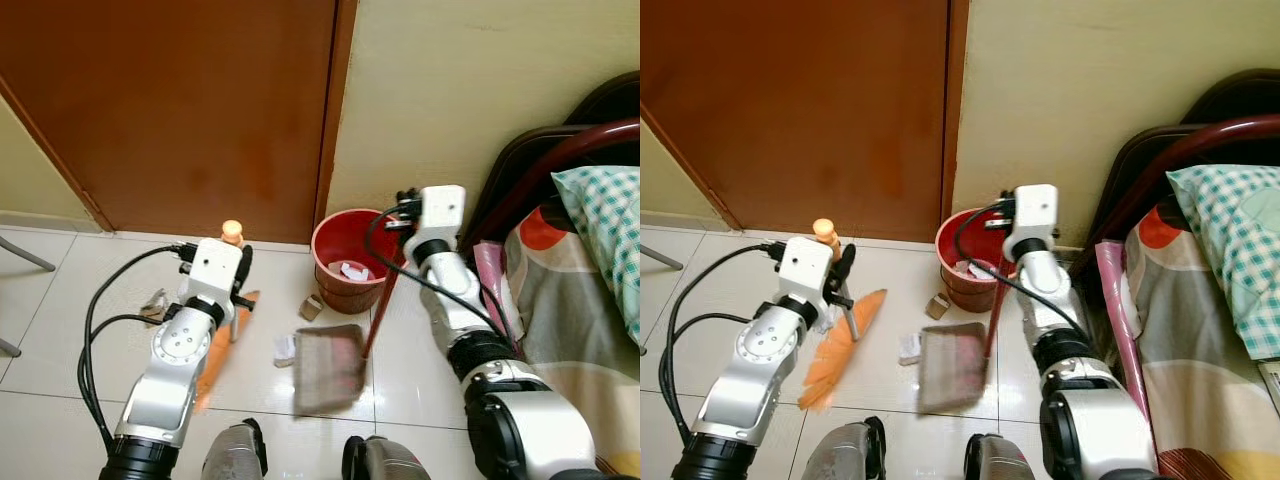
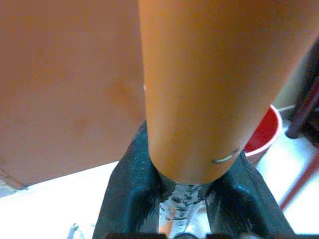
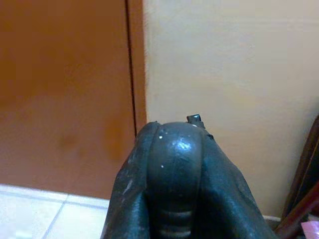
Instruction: Sweep floor
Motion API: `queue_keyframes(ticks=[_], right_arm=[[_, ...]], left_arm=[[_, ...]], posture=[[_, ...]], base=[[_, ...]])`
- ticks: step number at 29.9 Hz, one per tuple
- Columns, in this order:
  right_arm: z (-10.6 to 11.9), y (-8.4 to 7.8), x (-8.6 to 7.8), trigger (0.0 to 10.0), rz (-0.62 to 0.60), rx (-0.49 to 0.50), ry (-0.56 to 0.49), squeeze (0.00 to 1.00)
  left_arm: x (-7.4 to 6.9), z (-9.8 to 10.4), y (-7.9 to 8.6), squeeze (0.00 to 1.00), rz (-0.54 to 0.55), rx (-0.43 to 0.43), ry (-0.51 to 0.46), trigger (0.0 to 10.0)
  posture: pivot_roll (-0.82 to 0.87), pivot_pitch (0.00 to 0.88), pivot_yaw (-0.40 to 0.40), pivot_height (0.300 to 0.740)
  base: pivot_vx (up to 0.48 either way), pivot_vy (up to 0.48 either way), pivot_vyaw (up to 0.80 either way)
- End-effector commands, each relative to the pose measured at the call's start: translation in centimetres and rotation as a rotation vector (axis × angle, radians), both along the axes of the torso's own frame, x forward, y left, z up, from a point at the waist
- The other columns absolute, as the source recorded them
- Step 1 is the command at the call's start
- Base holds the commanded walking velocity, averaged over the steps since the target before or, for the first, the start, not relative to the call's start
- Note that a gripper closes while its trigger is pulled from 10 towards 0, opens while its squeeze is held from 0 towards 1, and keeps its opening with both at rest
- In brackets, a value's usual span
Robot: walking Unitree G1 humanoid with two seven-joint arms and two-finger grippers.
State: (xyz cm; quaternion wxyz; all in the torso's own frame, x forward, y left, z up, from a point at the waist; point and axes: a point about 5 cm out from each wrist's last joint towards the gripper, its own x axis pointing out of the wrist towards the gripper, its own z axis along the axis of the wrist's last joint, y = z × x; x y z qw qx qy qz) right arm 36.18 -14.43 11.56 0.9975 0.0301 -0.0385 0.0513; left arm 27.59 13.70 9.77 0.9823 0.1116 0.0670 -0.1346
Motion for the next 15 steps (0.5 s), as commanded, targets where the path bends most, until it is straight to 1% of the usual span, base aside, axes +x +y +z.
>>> queue_keyframes(ticks=[1, 5, 6, 7, 9, 10, 11, 15], right_arm=[[0.4, -0.7, -0.2, 10.0, 0.0, 0.011, -0.025, 0.0], [0.1, -1.9, -0.6, 10.0, -0.025, 0.014, -0.022, 0.0], [0.0, -2.7, -0.9, 10.0, -0.049, 0.021, -0.022, 0.0], [-0.1, -3.1, -1.1, 10.0, -0.06, 0.018, -0.017, 0.0], [-0.3, -3.3, -1.1, 10.0, -0.07, 0.003, -0.008, 0.0], [-0.5, -3.6, -1.3, 10.0, -0.094, -0.02, -0.002, 0.0], [-0.6, -3.8, -1.4, 10.0, -0.11, -0.024, -0.003, 0.0], [-0.5, -3.9, -1.6, 10.0, -0.135, -0.026, -0.016, 0.0]], left_arm=[[-0.6, -0.4, -1.0, 0.0, -0.045, -0.046, 0.036, 10.0], [-1.0, -0.5, -1.3, 0.0, -0.064, -0.054, 0.05, 10.0], [-1.2, -0.6, -1.3, 0.0, -0.073, -0.055, 0.059, 10.0], [-1.3, -0.7, -1.3, 0.0, -0.078, -0.054, 0.063, 10.0], [-1.3, -0.7, -1.3, 0.0, -0.081, -0.055, 0.066, 10.0], [-1.3, -0.7, -1.2, 0.0, -0.086, -0.054, 0.069, 10.0], [-1.3, -0.6, -1.2, 0.0, -0.089, -0.05, 0.071, 10.0], [-1.3, -0.7, -0.9, 0.0, -0.089, -0.044, 0.078, 10.0]], posture=[[0.11, 0.125, -0.07, 0.74], [0.11, 0.125, -0.07, 0.74], [0.11, 0.119, -0.071, 0.74], [0.11, 0.117, -0.07, 0.74], [0.11, 0.117, -0.068, 0.74], [0.11, 0.117, -0.068, 0.74], [0.11, 0.117, -0.068, 0.74], [0.13, 0.117, -0.059, 0.74]], base=[[0.0, 0.0, 0.0], [0.0, 0.0, 0.0], [0.0, 0.0, 0.0], [0.0, 0.0, 0.0], [0.0, 0.0, 0.0], [0.0, 0.0, 0.0], [0.0, 0.0, 0.0], [0.0, 0.0, 0.0]])
